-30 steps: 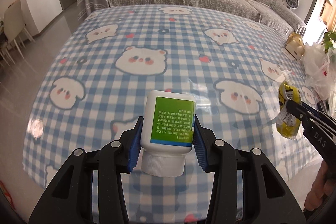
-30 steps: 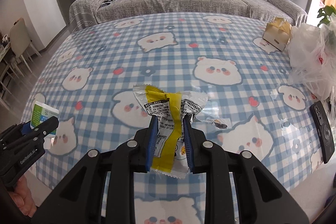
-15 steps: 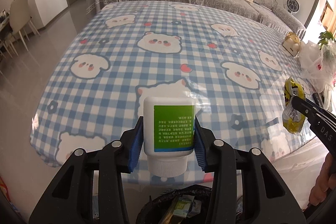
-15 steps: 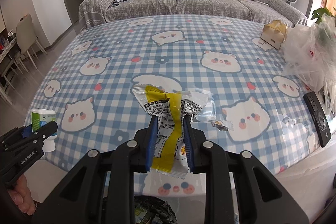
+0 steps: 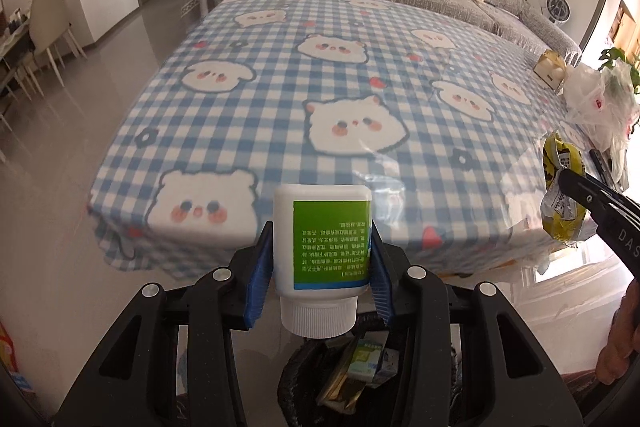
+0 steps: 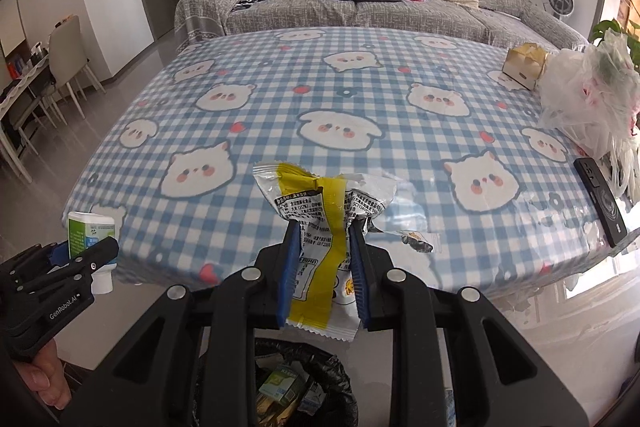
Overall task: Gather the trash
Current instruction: 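Carry the pill bottle and snack wrapper down over the black trash bin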
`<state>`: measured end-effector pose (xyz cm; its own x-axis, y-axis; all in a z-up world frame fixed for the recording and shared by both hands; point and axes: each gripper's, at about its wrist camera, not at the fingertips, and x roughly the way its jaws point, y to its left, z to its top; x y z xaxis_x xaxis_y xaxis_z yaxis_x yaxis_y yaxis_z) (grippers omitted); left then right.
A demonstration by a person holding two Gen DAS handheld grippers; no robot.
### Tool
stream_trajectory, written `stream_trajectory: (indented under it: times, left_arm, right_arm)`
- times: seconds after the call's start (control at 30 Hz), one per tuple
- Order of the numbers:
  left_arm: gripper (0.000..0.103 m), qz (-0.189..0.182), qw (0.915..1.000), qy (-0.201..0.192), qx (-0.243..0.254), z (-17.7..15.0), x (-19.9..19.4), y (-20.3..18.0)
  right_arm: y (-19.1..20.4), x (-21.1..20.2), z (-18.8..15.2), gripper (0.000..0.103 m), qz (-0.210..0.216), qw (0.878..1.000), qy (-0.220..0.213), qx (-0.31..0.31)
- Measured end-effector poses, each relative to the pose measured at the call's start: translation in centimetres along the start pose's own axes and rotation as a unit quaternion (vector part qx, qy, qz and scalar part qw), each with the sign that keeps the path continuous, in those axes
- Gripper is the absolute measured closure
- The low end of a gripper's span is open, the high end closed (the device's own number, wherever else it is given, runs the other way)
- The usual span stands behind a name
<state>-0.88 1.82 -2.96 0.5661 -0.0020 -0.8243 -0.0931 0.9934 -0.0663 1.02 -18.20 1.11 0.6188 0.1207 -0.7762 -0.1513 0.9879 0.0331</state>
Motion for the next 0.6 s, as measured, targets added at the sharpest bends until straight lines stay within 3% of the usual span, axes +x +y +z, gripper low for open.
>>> stream_trajectory:
  times: [0.6]
  left_arm:
    - [0.061,-0.008,0.9996,0.027,-0.008,-7.5,-1.6,2.0]
  right_arm:
    - [2.8,-1.0,-8.4,0.080,0.010,0.999,0.042,0.001]
